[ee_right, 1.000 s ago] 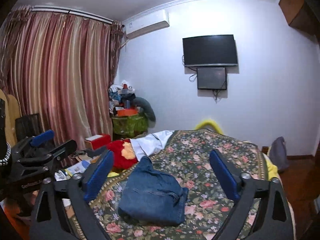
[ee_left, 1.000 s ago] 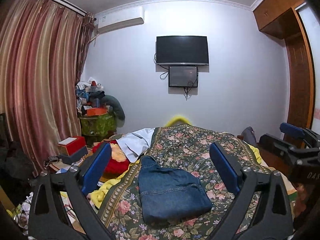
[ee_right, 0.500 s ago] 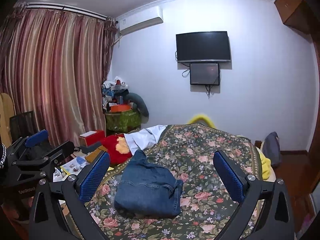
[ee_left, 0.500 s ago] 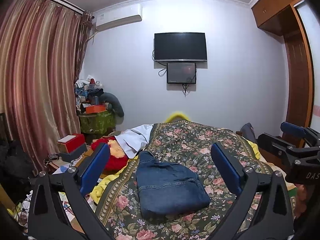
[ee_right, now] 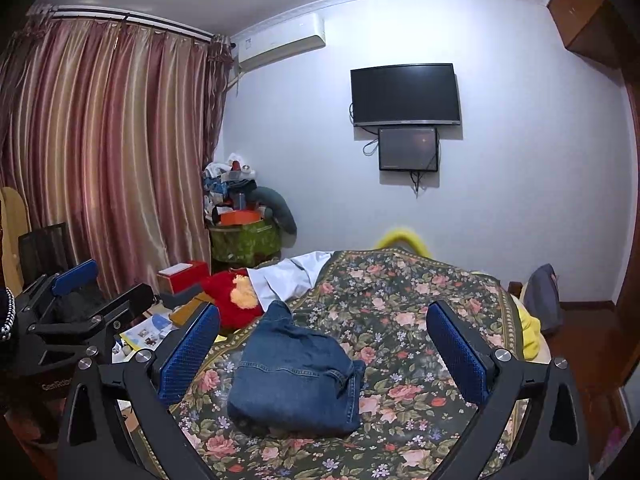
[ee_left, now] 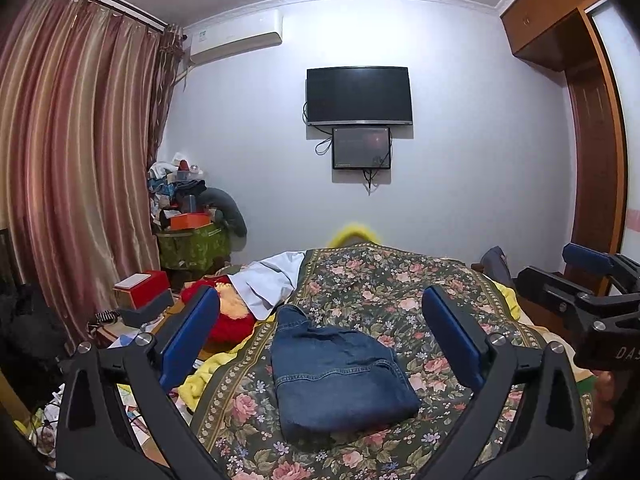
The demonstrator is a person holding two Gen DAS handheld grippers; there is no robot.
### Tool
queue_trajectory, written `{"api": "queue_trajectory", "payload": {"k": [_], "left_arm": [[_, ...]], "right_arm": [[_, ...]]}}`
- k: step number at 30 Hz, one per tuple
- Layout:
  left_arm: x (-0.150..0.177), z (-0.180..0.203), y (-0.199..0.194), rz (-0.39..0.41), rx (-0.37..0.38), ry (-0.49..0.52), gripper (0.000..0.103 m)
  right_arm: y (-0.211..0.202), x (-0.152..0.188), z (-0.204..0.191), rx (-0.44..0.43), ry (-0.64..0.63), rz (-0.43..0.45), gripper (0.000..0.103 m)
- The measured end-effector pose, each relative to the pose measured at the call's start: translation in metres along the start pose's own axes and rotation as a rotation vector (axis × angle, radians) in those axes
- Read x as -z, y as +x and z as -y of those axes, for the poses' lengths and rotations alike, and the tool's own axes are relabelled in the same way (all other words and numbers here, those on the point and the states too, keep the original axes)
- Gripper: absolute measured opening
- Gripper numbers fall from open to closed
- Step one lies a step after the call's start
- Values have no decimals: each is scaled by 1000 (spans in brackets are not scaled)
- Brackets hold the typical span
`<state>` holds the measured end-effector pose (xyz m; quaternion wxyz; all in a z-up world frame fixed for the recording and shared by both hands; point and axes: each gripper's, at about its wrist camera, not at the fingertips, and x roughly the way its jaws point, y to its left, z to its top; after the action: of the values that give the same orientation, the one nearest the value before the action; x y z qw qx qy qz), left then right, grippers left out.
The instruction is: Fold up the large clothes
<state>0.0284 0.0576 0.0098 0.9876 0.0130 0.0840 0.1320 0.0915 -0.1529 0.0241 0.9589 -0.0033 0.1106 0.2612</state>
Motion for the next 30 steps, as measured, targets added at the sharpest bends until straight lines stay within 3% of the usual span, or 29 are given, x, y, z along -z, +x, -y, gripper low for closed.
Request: {"api": "queue_trajectory", "payload": {"k": [30], "left_arm": [[-2,-2,2,-15,71,-28,102]], "right_arm": [[-5,0,1,-3,10,7,103]]}}
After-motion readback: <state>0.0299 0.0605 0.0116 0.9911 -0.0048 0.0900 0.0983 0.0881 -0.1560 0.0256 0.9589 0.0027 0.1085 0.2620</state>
